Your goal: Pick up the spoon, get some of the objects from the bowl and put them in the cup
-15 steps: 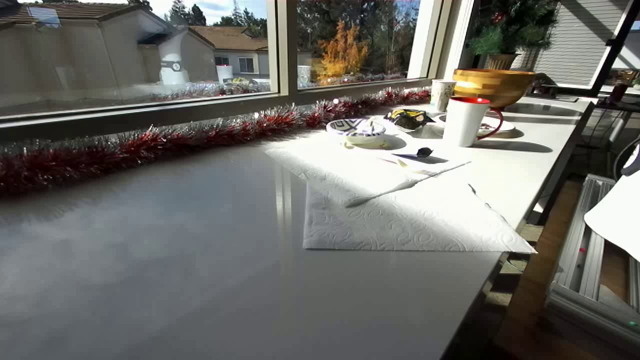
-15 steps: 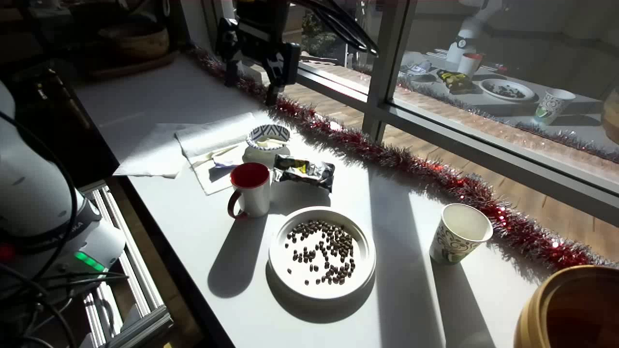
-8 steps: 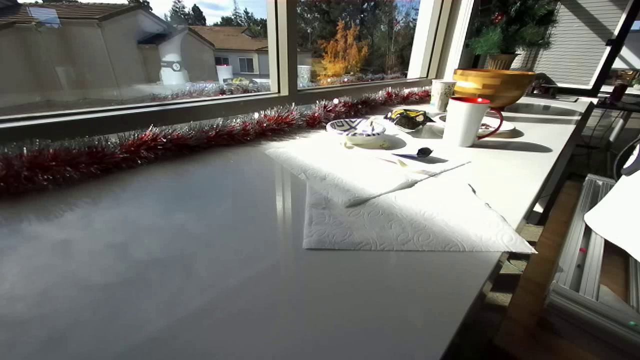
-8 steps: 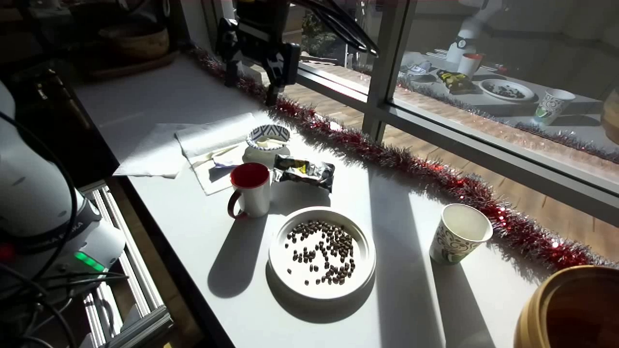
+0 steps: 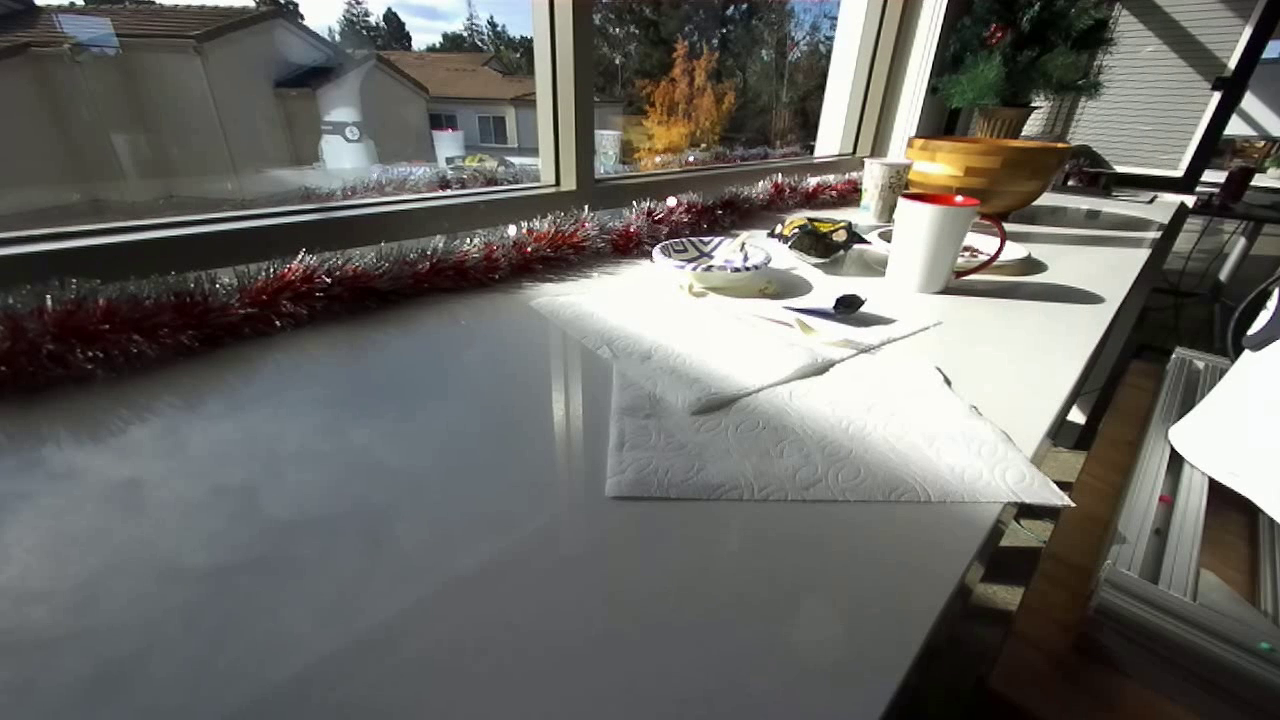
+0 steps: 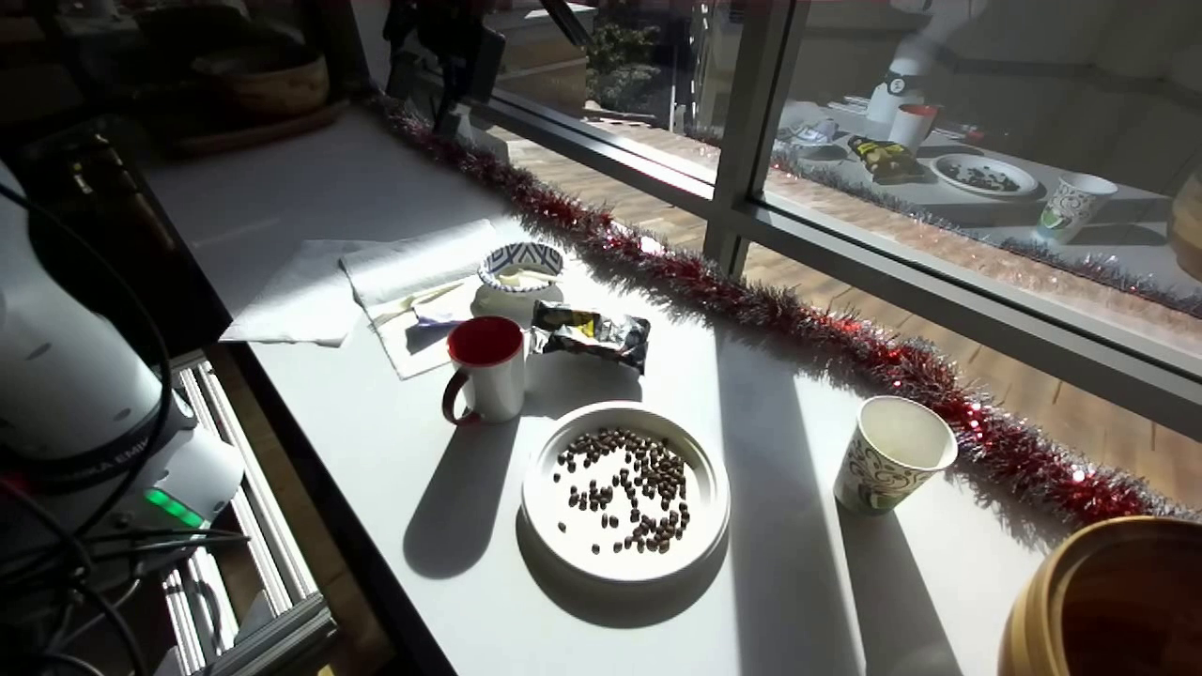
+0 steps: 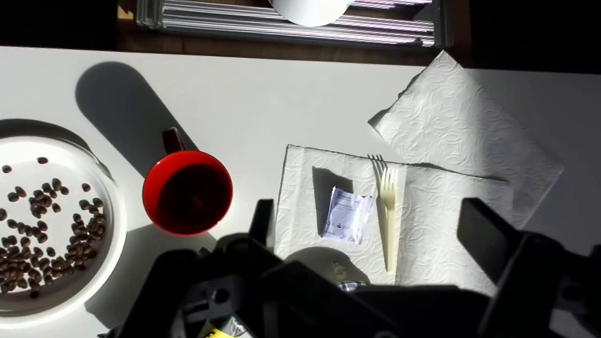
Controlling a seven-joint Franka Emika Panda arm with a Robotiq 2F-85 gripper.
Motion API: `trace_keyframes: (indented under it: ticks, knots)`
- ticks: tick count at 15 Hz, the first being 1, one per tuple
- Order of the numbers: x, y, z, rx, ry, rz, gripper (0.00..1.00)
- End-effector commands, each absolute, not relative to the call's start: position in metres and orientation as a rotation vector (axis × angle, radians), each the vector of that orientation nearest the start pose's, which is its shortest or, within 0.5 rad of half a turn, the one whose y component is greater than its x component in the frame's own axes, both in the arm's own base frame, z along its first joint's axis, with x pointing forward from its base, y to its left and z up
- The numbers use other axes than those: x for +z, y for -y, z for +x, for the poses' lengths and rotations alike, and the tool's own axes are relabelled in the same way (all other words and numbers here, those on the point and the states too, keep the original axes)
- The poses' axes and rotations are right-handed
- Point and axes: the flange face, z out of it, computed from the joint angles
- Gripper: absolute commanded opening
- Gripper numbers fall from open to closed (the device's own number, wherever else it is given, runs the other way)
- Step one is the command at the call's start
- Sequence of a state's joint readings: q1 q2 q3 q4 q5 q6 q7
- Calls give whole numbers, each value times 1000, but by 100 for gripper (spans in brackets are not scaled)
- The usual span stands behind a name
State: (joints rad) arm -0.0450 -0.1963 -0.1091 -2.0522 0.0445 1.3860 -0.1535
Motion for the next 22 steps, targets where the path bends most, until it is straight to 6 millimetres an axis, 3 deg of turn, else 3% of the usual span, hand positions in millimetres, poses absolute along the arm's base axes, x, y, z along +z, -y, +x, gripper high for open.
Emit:
trace_keyframes:
  ticks: [1, 4, 9, 10, 12, 16, 17, 22]
  knots:
    - [486, 12, 481, 728, -275, -2876, 100]
    - [448, -6, 504, 733, -498, -2813, 100]
    - [358, 7, 534, 676, -820, -2661, 100]
    - [384, 1, 525, 688, -698, -2738, 100]
    - [355, 8, 533, 692, -766, -2704, 100]
    - [350, 9, 534, 697, -788, -2693, 100]
    - [347, 11, 541, 582, -910, -2643, 100]
    - [305, 17, 538, 460, -1145, -2473, 100]
